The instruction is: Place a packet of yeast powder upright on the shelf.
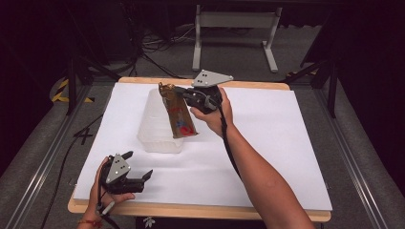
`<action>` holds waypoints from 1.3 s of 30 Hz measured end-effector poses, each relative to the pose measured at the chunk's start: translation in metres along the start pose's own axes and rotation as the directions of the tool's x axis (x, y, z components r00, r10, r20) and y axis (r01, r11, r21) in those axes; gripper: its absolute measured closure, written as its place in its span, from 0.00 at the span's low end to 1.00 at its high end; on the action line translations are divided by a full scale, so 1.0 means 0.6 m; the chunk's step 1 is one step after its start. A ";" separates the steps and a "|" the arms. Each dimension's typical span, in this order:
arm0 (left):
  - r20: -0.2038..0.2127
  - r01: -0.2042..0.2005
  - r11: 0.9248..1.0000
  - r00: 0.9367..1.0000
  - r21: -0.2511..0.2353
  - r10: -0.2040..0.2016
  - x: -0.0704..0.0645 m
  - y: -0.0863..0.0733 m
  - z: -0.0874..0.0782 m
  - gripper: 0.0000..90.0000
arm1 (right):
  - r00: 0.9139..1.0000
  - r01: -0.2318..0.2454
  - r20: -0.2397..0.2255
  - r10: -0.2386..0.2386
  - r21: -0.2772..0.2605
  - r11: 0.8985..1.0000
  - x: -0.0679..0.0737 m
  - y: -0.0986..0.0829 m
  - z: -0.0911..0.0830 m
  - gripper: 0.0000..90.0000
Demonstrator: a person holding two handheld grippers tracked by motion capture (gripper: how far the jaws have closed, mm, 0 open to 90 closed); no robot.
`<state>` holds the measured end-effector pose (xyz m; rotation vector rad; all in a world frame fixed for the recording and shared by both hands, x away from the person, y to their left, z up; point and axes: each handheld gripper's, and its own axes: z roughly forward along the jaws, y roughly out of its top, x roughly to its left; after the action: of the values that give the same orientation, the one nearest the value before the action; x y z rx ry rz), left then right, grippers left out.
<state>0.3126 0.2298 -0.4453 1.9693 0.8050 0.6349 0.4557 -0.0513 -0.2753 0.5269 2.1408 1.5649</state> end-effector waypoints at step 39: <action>0.015 0.002 1.000 1.000 -0.006 -0.002 0.002 -0.001 -0.002 0.10 | 0.997 -0.040 -0.064 0.041 0.028 0.999 0.062 -0.022 0.106 1.00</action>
<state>0.3121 0.2315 -0.4450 1.9648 0.7953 0.6201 0.4593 0.0155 -0.3095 0.5385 2.2147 1.5979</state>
